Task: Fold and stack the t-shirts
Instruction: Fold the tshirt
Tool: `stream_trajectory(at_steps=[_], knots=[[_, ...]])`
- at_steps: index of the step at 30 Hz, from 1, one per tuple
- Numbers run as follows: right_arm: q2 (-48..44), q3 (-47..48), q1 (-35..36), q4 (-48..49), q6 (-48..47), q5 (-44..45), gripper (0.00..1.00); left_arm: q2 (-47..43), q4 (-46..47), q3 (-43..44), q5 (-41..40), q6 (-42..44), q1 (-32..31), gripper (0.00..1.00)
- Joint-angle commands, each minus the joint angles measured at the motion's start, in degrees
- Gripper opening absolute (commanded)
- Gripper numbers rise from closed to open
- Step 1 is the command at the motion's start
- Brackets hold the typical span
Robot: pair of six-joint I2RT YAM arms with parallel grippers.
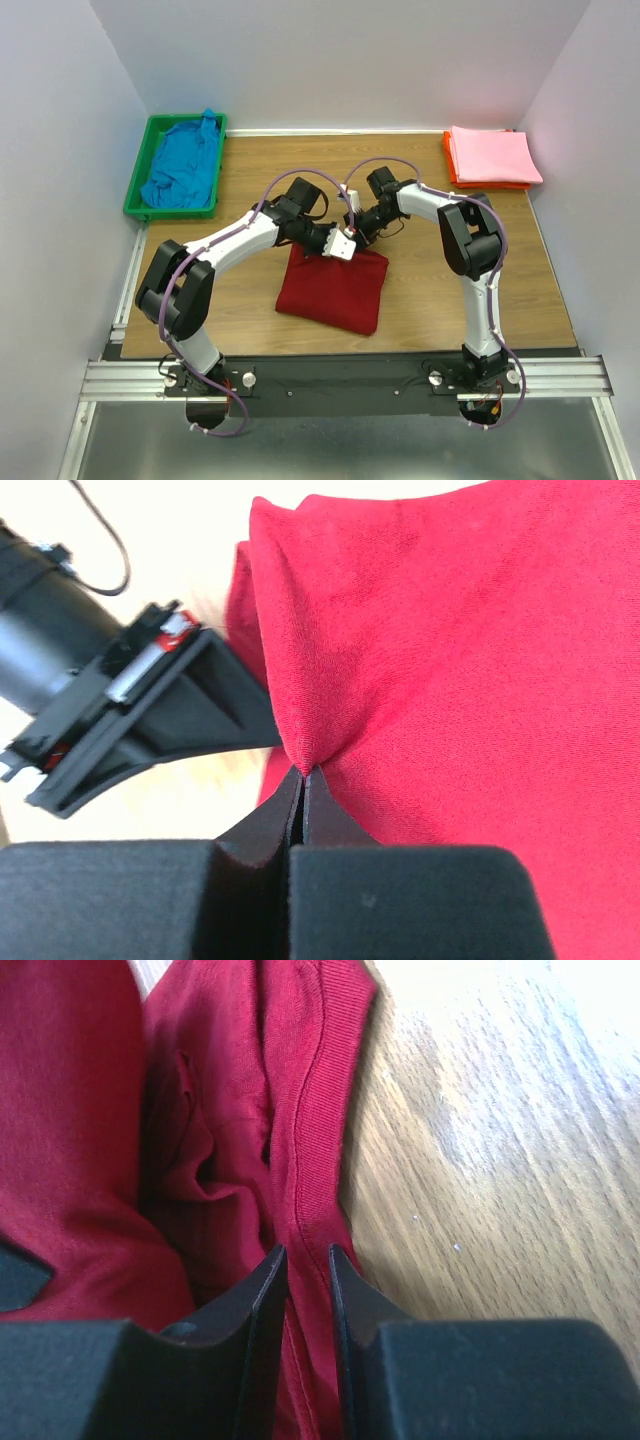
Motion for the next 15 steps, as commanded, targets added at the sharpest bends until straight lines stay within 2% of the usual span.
stream_trajectory(at_steps=[1, 15], knots=[[3.14, -2.03, 0.62, -0.38, -3.42, 2.57, 0.3, -0.08, 4.26, 1.38, -2.03, 2.41, -0.39, 0.0], [3.4, -1.94, 0.45, -1.26, -5.45, 2.75, 0.3, 1.16, 13.4, -1.95, -5.45, 2.06, -0.04, 0.0]])
